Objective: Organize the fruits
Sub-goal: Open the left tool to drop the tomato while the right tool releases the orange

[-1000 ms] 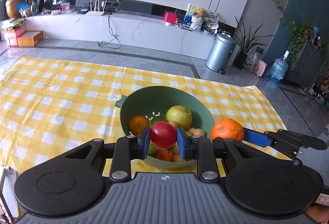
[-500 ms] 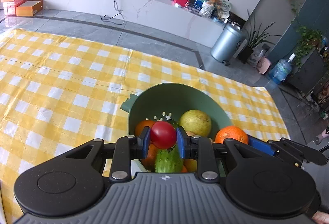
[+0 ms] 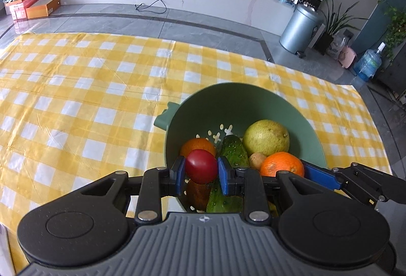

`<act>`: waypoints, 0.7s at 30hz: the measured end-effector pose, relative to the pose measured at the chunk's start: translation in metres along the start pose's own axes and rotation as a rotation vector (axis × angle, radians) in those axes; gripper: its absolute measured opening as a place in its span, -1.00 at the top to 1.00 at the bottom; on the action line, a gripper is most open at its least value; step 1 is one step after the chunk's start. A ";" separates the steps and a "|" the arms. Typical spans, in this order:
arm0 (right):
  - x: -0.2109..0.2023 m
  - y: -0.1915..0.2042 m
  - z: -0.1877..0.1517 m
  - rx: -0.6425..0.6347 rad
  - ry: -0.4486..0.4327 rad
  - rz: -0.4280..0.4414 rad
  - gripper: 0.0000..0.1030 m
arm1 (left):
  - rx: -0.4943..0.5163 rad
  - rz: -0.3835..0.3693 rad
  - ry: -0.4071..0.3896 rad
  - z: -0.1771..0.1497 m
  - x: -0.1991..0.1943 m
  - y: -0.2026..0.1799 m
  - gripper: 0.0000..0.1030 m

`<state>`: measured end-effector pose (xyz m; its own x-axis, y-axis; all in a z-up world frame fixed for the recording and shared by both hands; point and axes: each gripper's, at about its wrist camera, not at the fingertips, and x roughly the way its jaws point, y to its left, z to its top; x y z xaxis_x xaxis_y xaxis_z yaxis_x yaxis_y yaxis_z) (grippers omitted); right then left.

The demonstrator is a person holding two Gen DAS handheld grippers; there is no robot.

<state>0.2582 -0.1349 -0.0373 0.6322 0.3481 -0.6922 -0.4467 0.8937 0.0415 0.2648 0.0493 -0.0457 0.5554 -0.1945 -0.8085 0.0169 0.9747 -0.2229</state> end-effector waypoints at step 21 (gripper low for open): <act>-0.014 0.019 0.000 -0.045 -0.023 -0.019 -0.20 | 0.034 -0.005 -0.042 -0.005 -0.018 -0.002 -0.07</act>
<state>0.2414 -0.1228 -0.0269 0.6548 0.3383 -0.6759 -0.4621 0.8868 -0.0038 0.2509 0.0500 -0.0338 0.5896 -0.1952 -0.7838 0.0477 0.9771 -0.2075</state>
